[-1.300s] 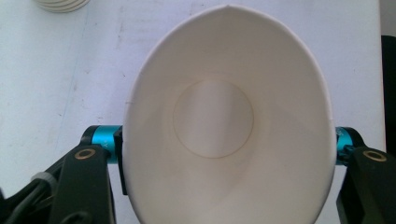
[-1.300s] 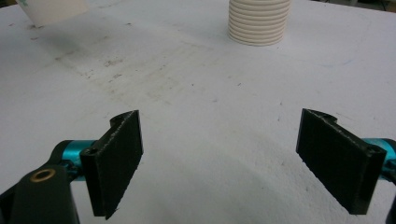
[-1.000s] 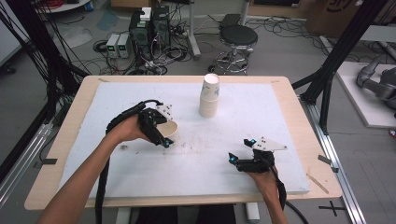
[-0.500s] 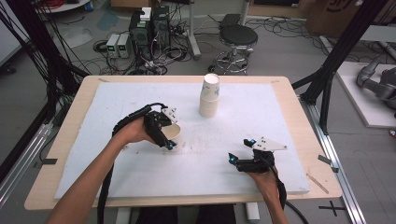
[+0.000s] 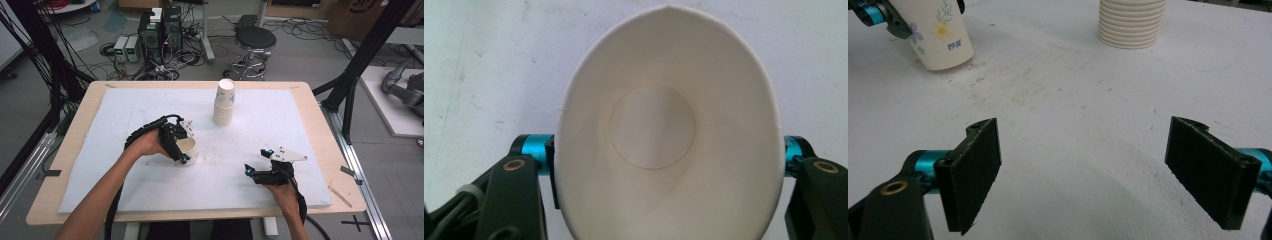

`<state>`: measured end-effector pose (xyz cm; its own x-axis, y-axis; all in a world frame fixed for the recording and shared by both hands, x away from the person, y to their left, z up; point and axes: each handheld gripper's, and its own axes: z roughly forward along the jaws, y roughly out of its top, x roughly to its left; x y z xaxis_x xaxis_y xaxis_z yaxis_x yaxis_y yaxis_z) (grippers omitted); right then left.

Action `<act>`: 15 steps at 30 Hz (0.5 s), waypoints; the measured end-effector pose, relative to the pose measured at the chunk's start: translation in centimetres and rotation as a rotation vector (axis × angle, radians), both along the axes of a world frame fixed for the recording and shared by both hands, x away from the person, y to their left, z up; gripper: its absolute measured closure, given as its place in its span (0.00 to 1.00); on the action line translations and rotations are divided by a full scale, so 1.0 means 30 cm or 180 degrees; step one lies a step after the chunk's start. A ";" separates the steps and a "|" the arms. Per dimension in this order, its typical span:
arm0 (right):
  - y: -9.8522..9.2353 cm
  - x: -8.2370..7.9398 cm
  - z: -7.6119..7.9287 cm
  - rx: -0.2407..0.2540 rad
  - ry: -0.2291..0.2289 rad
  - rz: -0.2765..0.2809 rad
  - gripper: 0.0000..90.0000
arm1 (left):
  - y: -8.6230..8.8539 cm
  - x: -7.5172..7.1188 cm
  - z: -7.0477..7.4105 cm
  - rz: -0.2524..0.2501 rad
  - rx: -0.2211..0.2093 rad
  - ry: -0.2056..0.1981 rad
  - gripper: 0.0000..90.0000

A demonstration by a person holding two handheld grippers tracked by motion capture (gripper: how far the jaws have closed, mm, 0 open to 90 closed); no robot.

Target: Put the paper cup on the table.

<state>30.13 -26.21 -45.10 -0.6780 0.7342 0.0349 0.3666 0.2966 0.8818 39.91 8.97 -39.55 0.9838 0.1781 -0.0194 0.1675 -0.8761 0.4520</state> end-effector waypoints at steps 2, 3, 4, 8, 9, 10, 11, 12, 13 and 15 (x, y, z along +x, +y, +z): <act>0.000 -0.001 0.000 0.0001 0.0007 -0.0003 0.16 | -0.001 0.000 0.000 0.0007 0.0000 0.0000 0.37; 0.000 -0.001 0.000 0.0002 0.0006 0.0004 0.16 | -0.002 0.001 -0.001 -0.0001 -0.0001 -0.0003 0.37; 0.000 -0.001 0.000 0.0001 0.0003 0.0001 0.16 | -0.004 0.000 -0.001 0.0009 -0.0005 -0.0001 0.37; 0.000 0.000 0.000 0.0006 0.0008 0.0012 0.16 | -0.007 0.000 -0.003 0.0019 -0.0012 -0.0008 0.37; 0.000 0.000 0.000 0.0003 0.0008 0.0011 0.16 | -0.009 0.000 -0.004 0.0022 0.0002 -0.0017 0.36; 0.000 -0.001 0.000 0.0000 0.0006 0.0006 0.16 | -0.009 0.000 -0.004 0.0022 0.0002 -0.0017 0.32; 0.000 -0.001 0.000 0.0002 0.0010 0.0010 0.16 | -0.014 0.001 -0.010 0.0061 0.0040 -0.0042 0.29; 0.000 -0.001 0.000 0.0001 0.0010 0.0014 0.16 | -0.016 0.002 -0.013 0.0074 0.0026 -0.0018 0.27; 0.000 -0.001 0.000 0.0005 0.0011 0.0015 0.16 | -0.019 0.004 -0.015 0.0071 0.0035 -0.0025 0.24; 0.000 -0.001 0.000 0.0008 0.0012 0.0021 0.16 | -0.023 0.006 -0.018 0.0062 0.0019 -0.0022 0.18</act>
<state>30.10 -26.22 -45.10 -0.6827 0.7296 0.0394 0.3681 0.2967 0.8812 40.07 8.28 -40.09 0.9803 0.1974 -0.0114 0.1815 -0.8754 0.4480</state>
